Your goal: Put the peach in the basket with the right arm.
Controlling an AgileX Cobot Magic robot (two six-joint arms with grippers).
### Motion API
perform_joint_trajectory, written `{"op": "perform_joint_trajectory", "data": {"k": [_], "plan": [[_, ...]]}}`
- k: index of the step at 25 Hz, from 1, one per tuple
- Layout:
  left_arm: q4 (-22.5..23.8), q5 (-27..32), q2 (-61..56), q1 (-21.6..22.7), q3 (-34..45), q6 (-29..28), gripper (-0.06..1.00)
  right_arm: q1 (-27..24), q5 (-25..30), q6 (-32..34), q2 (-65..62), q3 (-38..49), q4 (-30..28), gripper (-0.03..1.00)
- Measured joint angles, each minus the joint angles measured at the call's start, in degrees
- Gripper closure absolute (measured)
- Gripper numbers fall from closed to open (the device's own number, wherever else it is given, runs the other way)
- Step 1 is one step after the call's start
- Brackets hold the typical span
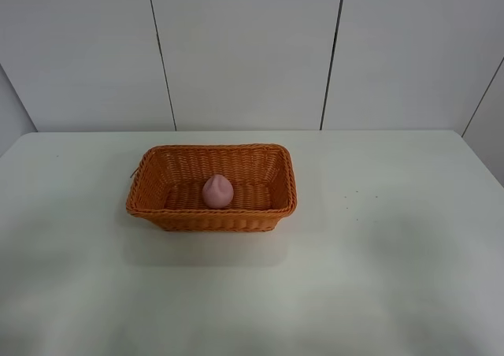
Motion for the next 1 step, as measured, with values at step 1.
{"op": "perform_joint_trajectory", "data": {"k": [1], "plan": [[0.0, 0.0, 0.0, 0.0, 0.0, 0.0, -0.05, 0.0, 0.0, 0.0, 0.0, 0.0, 0.0, 0.32]]}}
